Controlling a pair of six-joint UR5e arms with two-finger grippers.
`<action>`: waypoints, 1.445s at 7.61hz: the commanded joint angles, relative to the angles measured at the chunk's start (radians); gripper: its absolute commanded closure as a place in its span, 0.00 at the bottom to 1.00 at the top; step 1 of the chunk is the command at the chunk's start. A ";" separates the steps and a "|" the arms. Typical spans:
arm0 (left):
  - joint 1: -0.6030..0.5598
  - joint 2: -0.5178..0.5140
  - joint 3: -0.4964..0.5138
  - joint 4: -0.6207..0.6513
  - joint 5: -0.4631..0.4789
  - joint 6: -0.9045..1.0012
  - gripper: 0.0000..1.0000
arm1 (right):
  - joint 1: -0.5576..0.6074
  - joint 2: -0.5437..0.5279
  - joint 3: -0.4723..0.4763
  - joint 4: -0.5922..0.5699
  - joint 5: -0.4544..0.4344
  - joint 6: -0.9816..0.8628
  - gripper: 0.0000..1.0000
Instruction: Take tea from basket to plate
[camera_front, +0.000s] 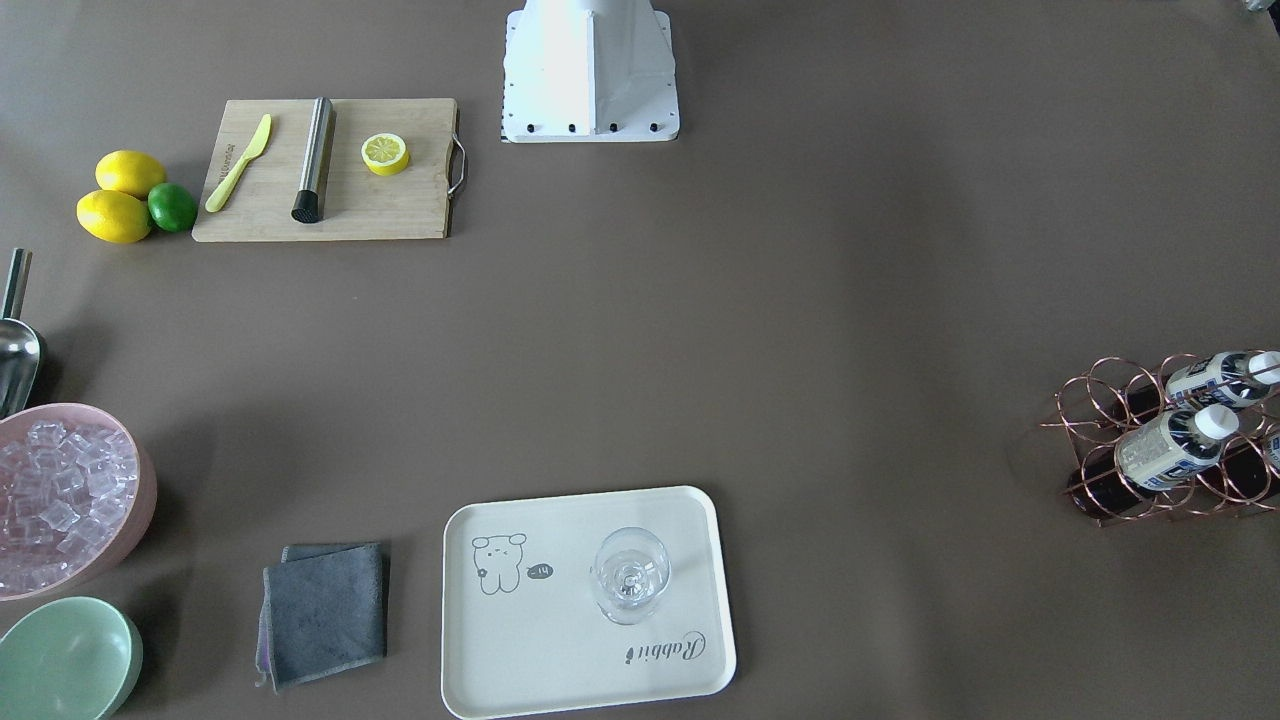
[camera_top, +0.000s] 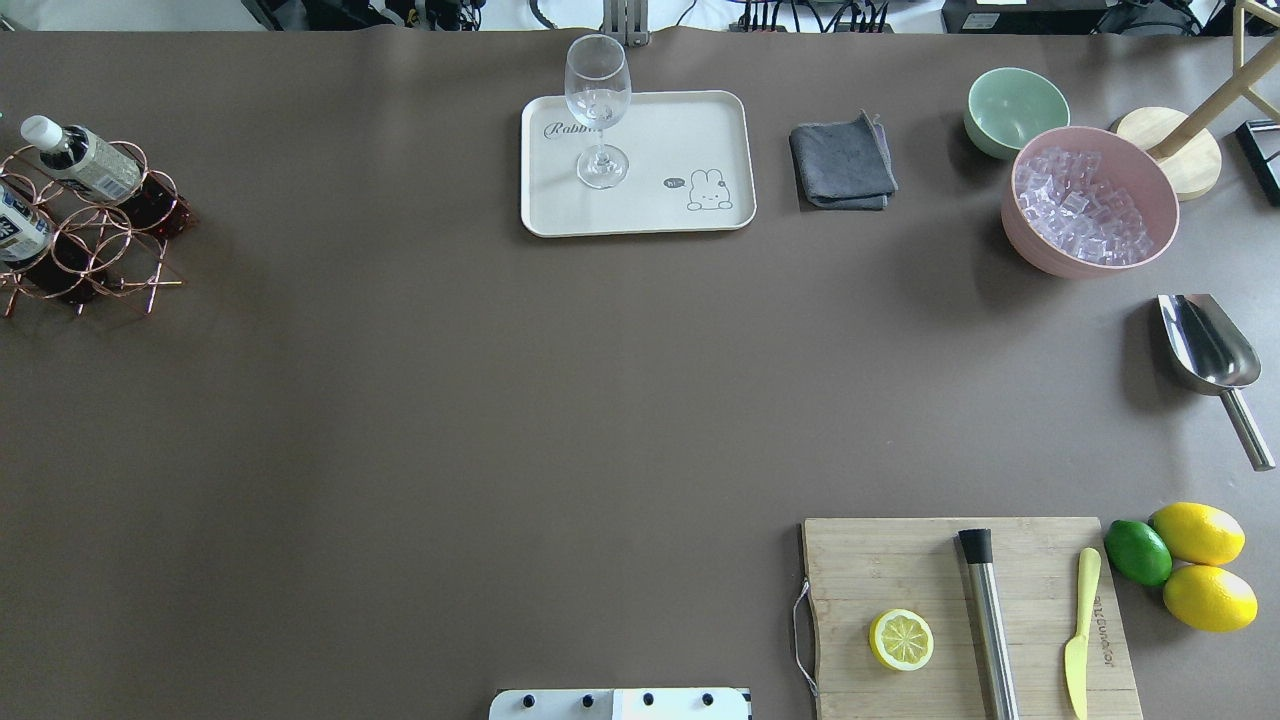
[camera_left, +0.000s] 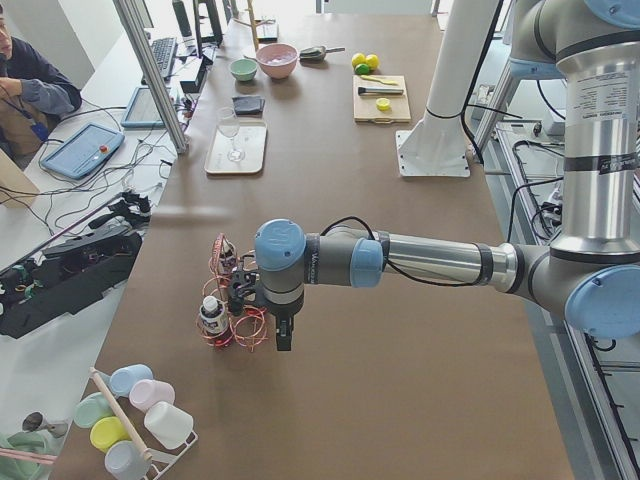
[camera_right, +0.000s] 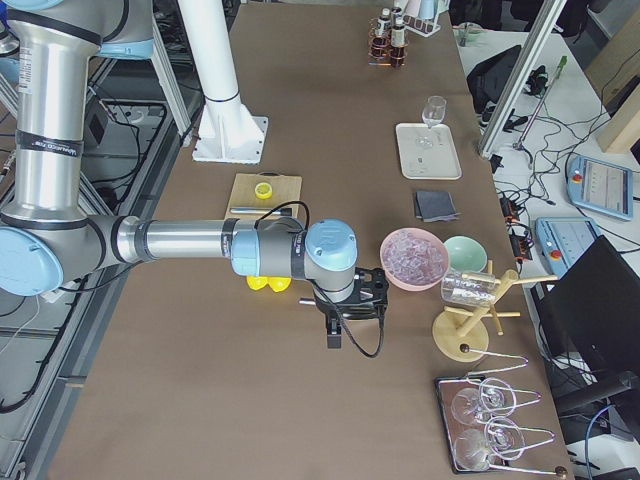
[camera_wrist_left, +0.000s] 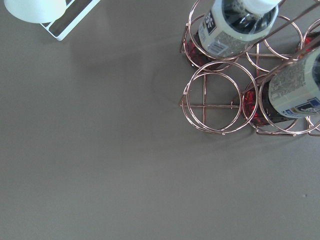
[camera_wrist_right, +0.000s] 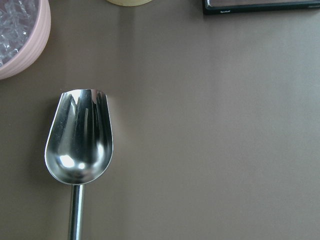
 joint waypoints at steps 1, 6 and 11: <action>-0.001 -0.039 0.000 -0.018 0.001 0.253 0.02 | 0.000 0.000 0.001 0.000 0.001 0.000 0.00; -0.008 -0.162 0.000 -0.017 0.002 0.643 0.02 | 0.000 -0.001 0.003 0.000 0.001 0.000 0.00; 0.000 -0.344 0.079 -0.015 -0.001 0.968 0.02 | 0.006 -0.001 0.003 0.000 0.001 0.000 0.00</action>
